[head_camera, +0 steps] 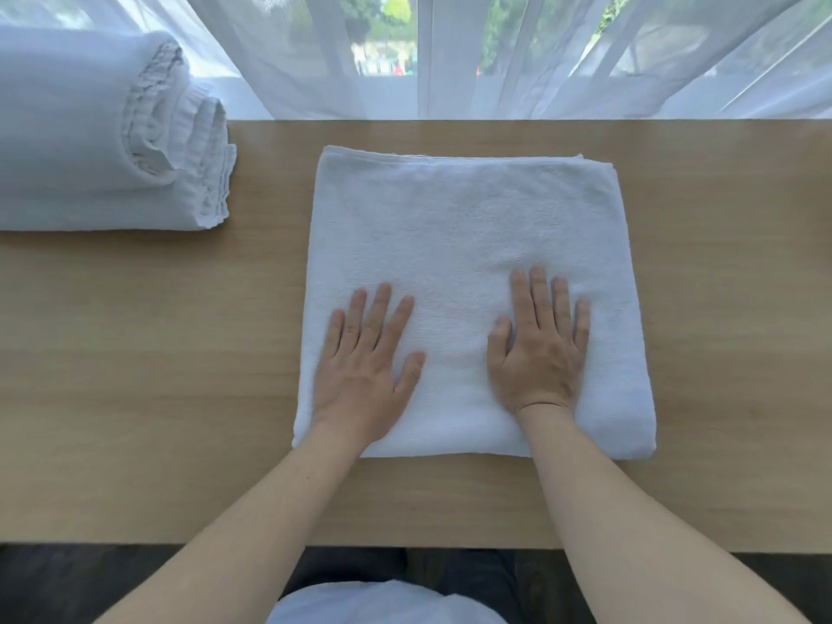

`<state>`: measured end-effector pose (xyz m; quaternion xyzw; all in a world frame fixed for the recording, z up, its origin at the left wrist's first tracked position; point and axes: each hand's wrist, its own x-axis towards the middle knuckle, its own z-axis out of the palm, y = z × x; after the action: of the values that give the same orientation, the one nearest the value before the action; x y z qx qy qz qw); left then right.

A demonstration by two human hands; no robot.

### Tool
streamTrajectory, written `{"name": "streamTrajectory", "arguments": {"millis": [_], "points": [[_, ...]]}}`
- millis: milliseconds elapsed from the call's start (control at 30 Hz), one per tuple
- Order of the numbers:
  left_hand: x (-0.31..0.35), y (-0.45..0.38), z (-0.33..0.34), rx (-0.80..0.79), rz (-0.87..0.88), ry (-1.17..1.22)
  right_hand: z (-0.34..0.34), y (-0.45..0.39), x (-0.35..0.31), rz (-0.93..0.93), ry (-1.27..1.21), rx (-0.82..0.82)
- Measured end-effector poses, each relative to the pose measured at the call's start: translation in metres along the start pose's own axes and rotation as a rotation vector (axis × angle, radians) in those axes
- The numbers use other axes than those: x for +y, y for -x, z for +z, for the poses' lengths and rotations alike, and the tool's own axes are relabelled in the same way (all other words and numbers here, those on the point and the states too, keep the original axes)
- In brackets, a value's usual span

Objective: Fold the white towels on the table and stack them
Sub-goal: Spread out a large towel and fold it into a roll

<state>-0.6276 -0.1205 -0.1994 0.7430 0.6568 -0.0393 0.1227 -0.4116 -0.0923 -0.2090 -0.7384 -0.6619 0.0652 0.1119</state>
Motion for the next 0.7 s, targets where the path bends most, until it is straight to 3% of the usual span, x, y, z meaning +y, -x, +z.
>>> {"name": "streamTrajectory", "arguments": {"millis": [267, 700], "points": [[-0.025, -0.022, -0.005, 0.045, -0.019, 0.055, 0.000, -0.001, -0.001, 0.009, 0.017, -0.001], [-0.063, -0.153, -0.038, 0.094, -0.078, 0.180, 0.004, -0.001, 0.001, -0.010, 0.033, 0.049]]}}
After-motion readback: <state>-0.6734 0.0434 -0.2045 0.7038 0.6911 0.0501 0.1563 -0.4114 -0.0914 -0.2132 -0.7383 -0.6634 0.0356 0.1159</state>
